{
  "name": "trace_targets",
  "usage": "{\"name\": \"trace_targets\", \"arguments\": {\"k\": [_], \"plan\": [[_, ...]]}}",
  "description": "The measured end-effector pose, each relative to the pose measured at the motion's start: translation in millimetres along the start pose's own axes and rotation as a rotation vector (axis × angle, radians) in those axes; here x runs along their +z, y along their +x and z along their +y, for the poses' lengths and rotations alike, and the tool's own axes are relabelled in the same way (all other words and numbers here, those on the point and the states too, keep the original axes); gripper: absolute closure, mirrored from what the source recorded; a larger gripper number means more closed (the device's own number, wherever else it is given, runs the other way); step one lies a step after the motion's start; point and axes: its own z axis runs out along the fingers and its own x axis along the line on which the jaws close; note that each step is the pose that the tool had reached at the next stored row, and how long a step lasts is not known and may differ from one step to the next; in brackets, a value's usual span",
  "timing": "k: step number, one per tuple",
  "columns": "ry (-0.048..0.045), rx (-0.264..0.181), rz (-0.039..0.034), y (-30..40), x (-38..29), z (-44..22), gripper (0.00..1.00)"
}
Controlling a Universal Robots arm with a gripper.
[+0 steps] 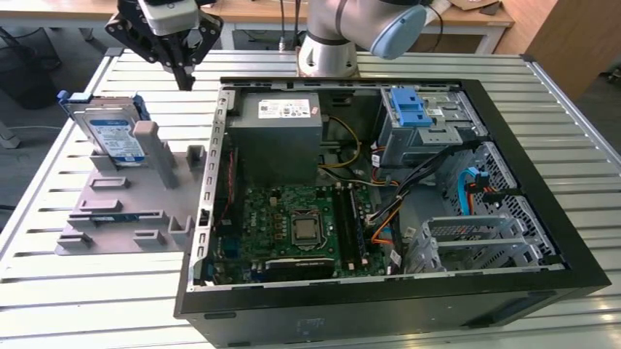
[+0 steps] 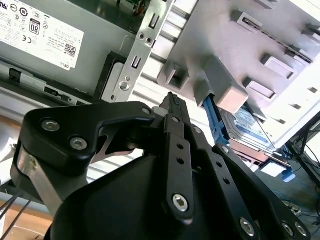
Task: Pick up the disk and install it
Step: 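Reach for the disk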
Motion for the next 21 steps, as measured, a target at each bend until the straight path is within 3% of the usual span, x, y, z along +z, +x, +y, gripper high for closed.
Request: {"name": "trace_targets", "arguments": {"k": [13, 21], "plan": [[0.0001, 0.000, 0.0016, 11.5, 1.4, -0.4, 0.89], [0.0001, 0.000, 0.0015, 27.9, 2.0, 0.7, 0.89]]}}
